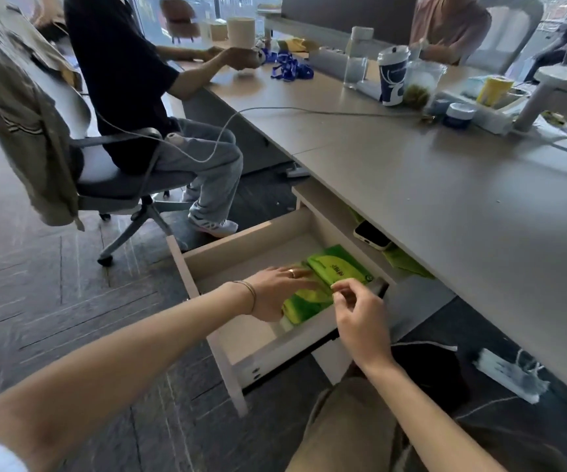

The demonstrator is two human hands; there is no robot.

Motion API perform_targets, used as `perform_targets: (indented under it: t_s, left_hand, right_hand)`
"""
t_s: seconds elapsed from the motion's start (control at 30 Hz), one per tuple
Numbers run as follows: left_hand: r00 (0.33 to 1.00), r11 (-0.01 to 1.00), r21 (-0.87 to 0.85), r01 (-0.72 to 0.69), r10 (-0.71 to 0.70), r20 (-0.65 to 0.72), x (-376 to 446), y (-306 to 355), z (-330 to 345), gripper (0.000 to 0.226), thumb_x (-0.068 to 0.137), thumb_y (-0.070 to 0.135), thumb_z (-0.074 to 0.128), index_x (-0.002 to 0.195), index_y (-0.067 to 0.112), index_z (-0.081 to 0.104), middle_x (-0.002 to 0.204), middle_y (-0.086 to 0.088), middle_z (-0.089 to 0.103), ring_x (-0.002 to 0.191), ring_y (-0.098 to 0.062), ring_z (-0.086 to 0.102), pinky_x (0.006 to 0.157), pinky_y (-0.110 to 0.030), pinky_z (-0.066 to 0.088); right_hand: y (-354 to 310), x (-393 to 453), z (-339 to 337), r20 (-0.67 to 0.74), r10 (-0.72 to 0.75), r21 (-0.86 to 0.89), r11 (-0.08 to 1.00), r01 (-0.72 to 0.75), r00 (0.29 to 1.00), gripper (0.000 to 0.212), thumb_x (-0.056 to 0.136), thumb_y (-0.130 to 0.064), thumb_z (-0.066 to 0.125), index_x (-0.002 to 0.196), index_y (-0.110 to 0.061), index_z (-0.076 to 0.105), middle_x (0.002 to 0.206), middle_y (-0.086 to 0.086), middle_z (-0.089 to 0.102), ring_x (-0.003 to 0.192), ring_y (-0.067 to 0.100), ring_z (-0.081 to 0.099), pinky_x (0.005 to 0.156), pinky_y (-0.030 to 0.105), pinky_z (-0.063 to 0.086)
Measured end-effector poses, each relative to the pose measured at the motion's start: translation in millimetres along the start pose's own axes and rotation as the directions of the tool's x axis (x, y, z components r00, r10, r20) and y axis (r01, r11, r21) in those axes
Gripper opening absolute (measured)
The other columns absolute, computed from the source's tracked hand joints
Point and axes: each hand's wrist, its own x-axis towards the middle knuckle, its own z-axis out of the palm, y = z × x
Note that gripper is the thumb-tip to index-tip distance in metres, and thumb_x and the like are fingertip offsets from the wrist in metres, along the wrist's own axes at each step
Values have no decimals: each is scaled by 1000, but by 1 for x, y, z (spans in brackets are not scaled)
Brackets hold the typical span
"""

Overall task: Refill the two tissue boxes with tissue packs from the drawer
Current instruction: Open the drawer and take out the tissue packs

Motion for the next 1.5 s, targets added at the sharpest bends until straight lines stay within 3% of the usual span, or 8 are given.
perform_targets:
  t_s: [0.2,0.43,0.63,0.9,1.0,1.17,1.37,1.5]
  left_hand:
    - [993,996,93,-12,1,121,4,-13,4,103,76,33,77,157,40,14,168,6,9,154,-19,10,119,-44,26]
    - [963,967,203,154,-193,189,-23,-33,6,97,85,33,66,158,40,3,168,3,2,153,-24,13,117,-49,25]
    - [942,933,263,244,-293,165,-30,-32,-7,86,86,38,63,156,39,14,164,-3,23,146,-25,32,112,-43,33]
    - [942,923,237,303,-328,73,-40,-33,1,74,80,35,67,145,35,32,149,-10,39,132,-29,44,101,-43,42]
    - [945,926,226,302,-322,54,-39,-37,7,96,71,44,74,151,32,21,161,-14,22,144,-31,31,108,-46,38]
    - [957,954,202,223,-254,141,-27,-41,11,132,66,53,83,158,29,-9,167,-11,-7,154,-30,0,121,-54,5]
    - [966,958,123,258,-260,3,-21,-38,18,109,67,46,75,157,30,15,152,-10,34,143,-30,31,121,-45,11]
    - [931,943,-31,331,-332,-149,-22,-33,18,105,60,53,73,152,36,25,136,-6,46,123,-28,47,110,-35,34]
  right_hand:
    - [-2,54,2,200,72,-266,964,-17,977,43,94,-7,53,137,-8,60,135,9,65,125,24,60,101,29,44]
    - [16,96,39,427,376,-637,770,-21,822,74,95,-17,45,161,-16,10,168,21,0,155,39,2,122,53,14]
    - [14,108,63,429,279,-704,699,125,859,84,84,-42,66,156,-35,23,160,22,17,148,44,13,120,56,15]
    - [9,117,69,470,306,-567,824,17,828,96,80,-29,69,158,-42,14,164,23,-1,149,47,18,119,55,27]
    - [-17,111,54,375,249,-541,841,-7,893,94,81,-30,71,158,-42,18,164,22,10,138,42,41,104,44,45]
    - [-58,76,22,351,58,-461,880,119,935,95,77,-37,74,157,-39,21,147,14,29,120,34,46,101,47,45]
    - [-94,44,-25,342,-74,-414,883,221,937,100,75,-43,77,158,-40,19,152,12,27,123,31,45,105,45,42]
    - [-107,30,-60,315,-168,-444,844,302,934,103,74,-44,79,157,-41,19,156,12,25,130,32,45,110,47,41]
